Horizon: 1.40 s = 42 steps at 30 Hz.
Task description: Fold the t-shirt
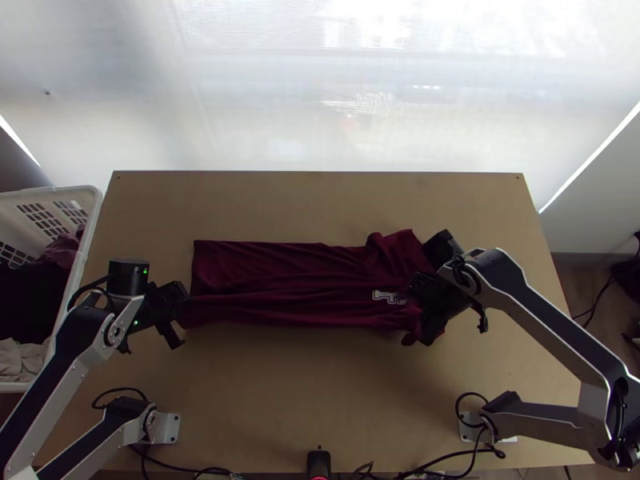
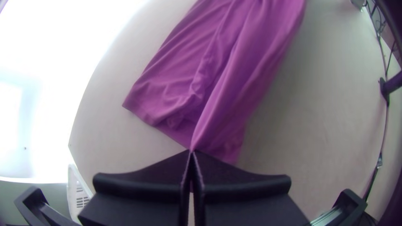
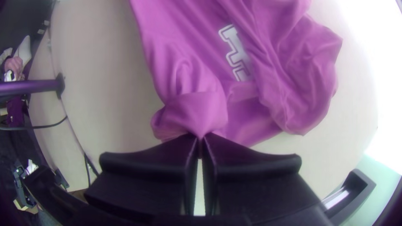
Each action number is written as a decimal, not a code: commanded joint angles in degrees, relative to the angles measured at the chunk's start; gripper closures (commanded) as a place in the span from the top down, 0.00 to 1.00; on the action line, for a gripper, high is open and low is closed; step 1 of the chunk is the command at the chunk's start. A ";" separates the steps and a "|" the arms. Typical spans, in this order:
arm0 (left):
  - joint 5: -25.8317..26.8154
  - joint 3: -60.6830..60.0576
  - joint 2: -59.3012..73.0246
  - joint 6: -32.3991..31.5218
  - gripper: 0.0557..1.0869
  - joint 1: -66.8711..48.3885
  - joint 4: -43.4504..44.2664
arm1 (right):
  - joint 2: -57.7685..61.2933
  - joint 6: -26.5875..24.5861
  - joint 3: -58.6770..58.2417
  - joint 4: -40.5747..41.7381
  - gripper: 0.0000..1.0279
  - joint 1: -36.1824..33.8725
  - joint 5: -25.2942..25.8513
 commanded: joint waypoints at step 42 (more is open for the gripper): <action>6.08 15.68 30.40 -16.09 0.04 4.25 12.57 | 25.12 -1.29 20.99 8.16 0.03 -14.80 -2.61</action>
